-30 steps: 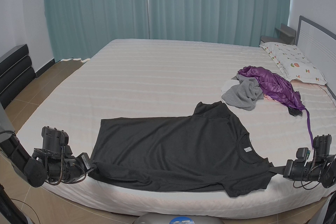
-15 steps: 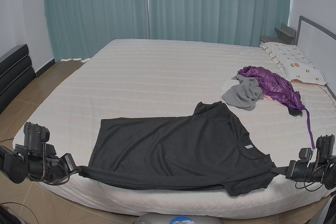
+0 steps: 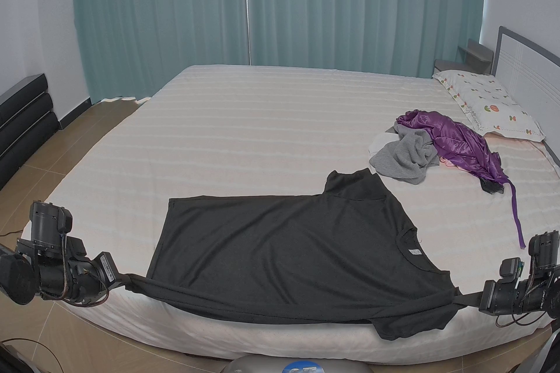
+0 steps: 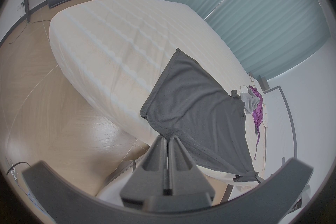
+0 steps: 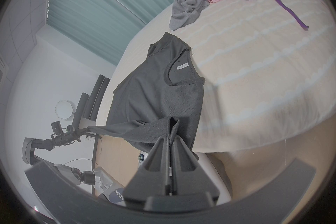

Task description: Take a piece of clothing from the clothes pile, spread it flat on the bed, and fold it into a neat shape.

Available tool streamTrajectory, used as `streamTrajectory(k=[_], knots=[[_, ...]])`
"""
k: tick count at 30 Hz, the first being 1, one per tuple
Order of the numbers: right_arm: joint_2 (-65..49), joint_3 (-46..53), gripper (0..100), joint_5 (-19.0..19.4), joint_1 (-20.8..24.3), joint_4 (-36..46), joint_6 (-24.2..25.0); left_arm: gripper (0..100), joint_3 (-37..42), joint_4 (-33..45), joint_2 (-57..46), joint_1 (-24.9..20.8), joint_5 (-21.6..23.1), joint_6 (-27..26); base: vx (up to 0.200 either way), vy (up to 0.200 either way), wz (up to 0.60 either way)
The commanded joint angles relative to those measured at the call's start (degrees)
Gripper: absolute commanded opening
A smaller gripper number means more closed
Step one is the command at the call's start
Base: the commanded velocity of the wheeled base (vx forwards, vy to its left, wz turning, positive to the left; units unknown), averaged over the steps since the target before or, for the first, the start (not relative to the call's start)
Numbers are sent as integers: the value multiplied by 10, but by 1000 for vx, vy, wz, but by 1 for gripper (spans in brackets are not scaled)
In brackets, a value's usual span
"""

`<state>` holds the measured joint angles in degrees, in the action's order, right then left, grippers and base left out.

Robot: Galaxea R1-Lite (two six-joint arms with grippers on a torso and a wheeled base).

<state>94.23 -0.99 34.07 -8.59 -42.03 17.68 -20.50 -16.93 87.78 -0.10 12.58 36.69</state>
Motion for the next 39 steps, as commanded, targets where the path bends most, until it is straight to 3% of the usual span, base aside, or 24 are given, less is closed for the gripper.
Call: streamTrajectory(k=[1, 9, 19, 25, 32, 39], knots=[[-49, 10, 0, 0, -4, 29, -4, 0, 2, 1, -2, 2, 0, -1, 0, 0, 0], [-85, 10, 0, -1, -7, 52, -8, 0, 3, 12, -17, 7, 0, -13, 0, 0, 0], [-69, -2, 0, -1, -3, 60, -9, 0, -48, 93, -63, 35, 0, -35, 0, 0, 0], [-37, -53, 0, -9, 23, 61, -5, 0, -83, 173, -91, 39, 1, -44, 0, 0, 0], [-23, -104, 0, -15, 27, 66, -3, 0, -81, 177, -61, 33, 5, -46, 0, 0, 0], [57, -148, 0, -21, 28, 61, 0, 0, -143, 172, 35, 34, 17, -34, 0, 0, 0]])
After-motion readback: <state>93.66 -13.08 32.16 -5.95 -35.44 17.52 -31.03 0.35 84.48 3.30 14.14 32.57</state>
